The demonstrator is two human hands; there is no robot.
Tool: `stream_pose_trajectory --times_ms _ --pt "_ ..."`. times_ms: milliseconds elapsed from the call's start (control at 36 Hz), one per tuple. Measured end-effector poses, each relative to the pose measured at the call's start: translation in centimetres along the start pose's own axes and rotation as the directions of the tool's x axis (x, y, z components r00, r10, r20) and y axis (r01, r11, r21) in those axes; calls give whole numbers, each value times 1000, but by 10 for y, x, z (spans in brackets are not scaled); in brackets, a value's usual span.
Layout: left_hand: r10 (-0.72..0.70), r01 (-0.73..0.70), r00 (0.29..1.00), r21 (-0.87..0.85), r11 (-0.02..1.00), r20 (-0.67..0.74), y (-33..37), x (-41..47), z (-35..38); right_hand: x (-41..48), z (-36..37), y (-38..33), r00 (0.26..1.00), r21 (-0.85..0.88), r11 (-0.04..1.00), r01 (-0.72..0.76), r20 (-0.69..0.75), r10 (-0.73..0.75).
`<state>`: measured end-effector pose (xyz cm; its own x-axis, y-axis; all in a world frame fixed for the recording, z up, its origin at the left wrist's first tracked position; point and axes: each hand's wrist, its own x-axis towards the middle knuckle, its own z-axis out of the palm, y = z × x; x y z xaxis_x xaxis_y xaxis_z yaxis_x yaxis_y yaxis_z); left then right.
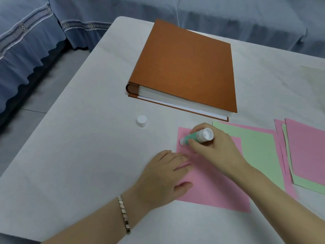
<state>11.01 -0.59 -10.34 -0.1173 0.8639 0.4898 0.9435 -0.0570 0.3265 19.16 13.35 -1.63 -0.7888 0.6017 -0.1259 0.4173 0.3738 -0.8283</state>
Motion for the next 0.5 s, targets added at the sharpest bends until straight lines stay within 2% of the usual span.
stream_pose_trajectory --times_ms 83,250,500 --pt "-7 7 1000 -26 1000 6 0 1 1 3 2 1 999 -92 995 25 35 -22" --pt "-35 35 999 -71 997 9 -2 0 3 15 3 4 998 -123 991 46 43 -41" --pt "-46 46 999 -70 997 4 -1 0 2 34 9 7 997 -119 991 56 -48 -62"
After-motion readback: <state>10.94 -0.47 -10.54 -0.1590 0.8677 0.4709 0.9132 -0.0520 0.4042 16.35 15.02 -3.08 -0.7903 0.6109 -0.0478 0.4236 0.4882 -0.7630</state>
